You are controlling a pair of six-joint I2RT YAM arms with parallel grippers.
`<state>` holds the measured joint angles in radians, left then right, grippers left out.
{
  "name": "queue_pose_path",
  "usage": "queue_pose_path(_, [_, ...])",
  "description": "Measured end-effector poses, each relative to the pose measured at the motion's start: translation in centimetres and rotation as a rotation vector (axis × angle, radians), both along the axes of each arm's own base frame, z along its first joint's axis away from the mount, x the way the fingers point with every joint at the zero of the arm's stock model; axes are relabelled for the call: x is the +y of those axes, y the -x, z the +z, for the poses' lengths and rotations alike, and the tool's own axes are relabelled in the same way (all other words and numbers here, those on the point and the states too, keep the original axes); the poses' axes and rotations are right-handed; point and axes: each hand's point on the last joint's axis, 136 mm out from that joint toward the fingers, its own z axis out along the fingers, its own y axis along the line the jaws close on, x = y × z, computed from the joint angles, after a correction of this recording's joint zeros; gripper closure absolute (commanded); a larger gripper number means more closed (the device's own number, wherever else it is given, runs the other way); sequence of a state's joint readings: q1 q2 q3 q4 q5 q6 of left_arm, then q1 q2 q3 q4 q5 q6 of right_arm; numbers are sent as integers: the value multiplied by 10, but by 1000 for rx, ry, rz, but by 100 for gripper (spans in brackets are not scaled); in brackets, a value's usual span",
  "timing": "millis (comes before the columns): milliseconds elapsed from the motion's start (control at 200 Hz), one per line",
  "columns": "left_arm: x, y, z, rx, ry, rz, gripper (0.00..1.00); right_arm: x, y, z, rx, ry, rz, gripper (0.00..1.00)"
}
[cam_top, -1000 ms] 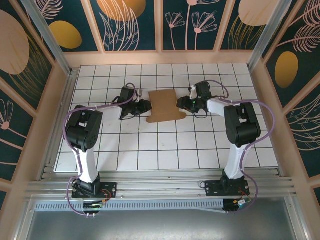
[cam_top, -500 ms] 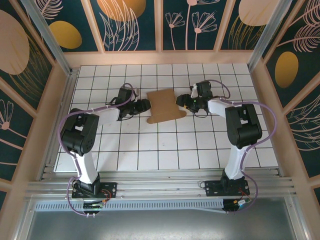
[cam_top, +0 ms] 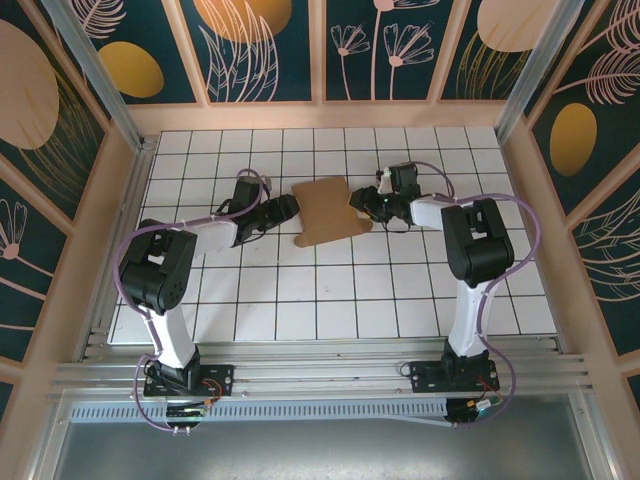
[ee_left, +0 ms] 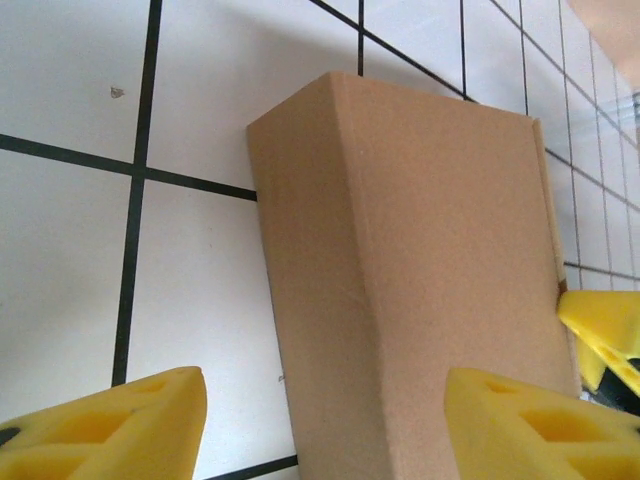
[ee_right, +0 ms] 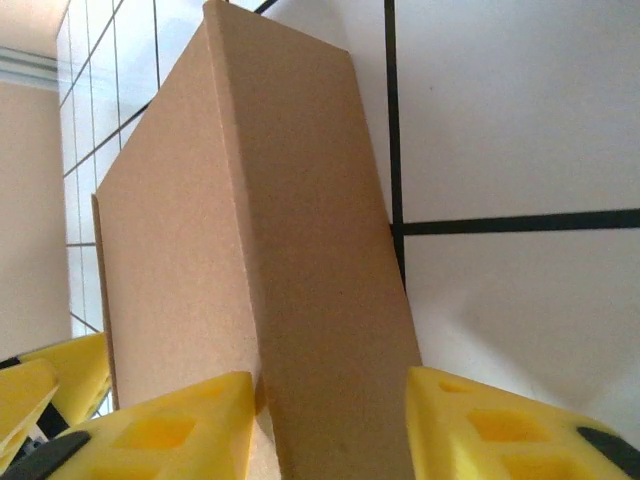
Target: Fold the paper box
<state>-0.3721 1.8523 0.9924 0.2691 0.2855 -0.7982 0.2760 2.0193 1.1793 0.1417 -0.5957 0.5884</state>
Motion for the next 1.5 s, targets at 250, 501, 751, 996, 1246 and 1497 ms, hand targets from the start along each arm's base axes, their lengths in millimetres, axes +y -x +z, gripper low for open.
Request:
queue_pose_path(250, [-11, -2, 8, -37, 110, -4, 27, -5, -4, 2, -2, -95, 1, 73])
queue_pose_path(501, [-25, -6, 1, -20, 219, -20, 19, -32, -14, -5, 28, -179, -36, 73])
queue_pose_path(751, [-38, -8, 0, -13, 327, -52, 17, -37, -11, -21, 66, -175, -50, 73])
queue_pose_path(996, [-41, -18, 41, -103, 380, -55, 11, -36, -9, -21, 61, -156, -48, 72])
queue_pose_path(1246, [-62, -45, 108, -207, 417, -77, 1, -34, -9, -21, 58, -138, -43, 71])
queue_pose_path(1497, [-107, -79, 120, -203, 307, -112, 9, -35, -7, -21, 62, -120, -44, 71])
